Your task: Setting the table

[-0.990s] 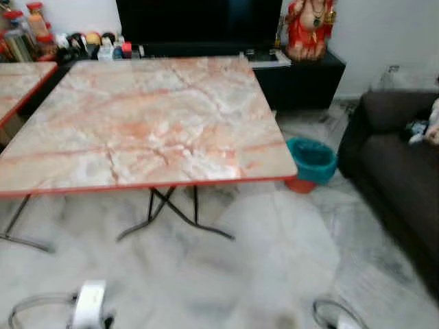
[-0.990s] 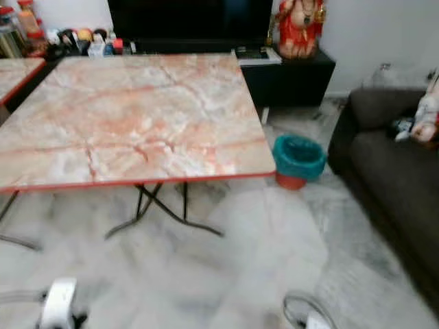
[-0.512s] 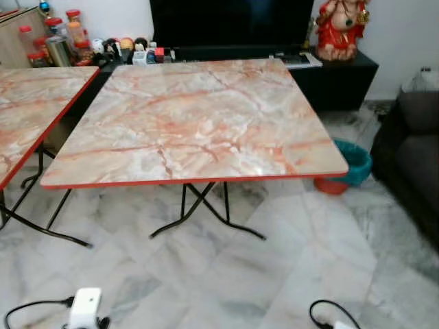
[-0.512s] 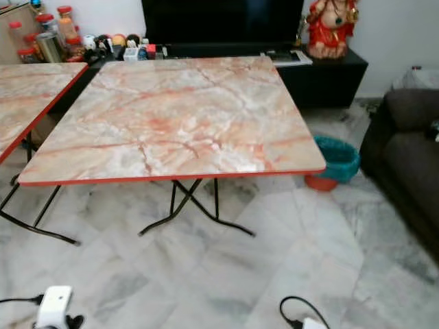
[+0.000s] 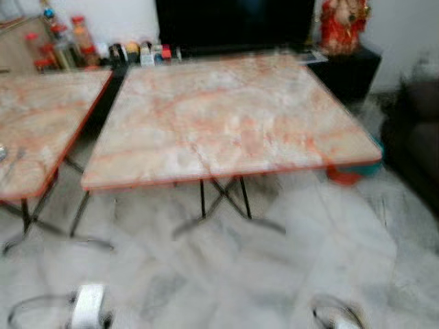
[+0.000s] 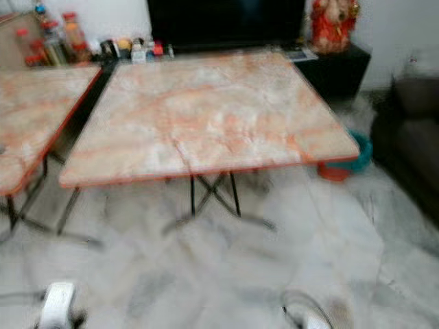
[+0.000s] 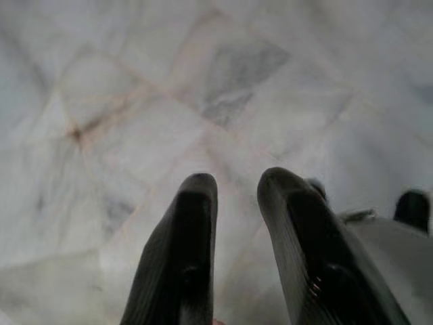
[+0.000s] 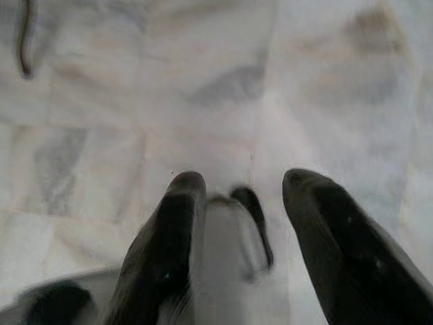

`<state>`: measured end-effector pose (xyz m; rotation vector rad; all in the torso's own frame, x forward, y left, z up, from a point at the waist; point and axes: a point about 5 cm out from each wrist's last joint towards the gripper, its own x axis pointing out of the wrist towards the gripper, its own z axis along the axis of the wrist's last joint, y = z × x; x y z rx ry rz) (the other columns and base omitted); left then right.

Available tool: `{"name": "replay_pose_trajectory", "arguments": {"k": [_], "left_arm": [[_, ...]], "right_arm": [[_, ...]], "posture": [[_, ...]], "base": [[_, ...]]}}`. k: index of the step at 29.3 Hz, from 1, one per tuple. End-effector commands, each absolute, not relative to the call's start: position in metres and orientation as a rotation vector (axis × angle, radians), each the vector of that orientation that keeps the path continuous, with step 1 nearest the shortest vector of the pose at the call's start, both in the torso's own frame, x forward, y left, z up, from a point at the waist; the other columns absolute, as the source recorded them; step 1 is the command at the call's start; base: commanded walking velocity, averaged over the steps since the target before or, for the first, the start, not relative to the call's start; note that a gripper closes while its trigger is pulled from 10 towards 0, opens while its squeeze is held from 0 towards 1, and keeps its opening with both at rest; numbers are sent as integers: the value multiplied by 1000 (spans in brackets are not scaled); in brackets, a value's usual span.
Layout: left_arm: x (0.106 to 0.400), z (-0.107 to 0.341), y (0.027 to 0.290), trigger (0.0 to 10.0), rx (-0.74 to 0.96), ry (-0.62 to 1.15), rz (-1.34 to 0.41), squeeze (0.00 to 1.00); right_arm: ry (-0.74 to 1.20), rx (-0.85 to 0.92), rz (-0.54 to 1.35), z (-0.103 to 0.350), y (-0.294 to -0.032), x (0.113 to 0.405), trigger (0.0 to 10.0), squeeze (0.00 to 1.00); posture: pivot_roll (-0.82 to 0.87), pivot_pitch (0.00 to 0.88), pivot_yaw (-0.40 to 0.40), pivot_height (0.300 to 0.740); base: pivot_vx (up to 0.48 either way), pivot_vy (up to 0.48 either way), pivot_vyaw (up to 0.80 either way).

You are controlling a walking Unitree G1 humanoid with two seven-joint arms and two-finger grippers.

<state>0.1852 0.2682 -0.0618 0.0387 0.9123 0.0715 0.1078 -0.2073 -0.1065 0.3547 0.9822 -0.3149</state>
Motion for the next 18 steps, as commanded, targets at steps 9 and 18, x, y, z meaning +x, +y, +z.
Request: {"name": "replay_pose_trajectory", "arguments": {"k": [9,18], "left_arm": [[186,-58,276,10000,61,891,109,0],[189,-58,273,10000,45,890,116,0]], "right_arm": [[941,374,-299,-103,-204,119,10000,0],[921,383,-290,-101,-205,124,10000,0]], "posture": [[-9,0,56,736],[9,0,43,736]], "base": [[0,49,-89],[0,0,0]]}}
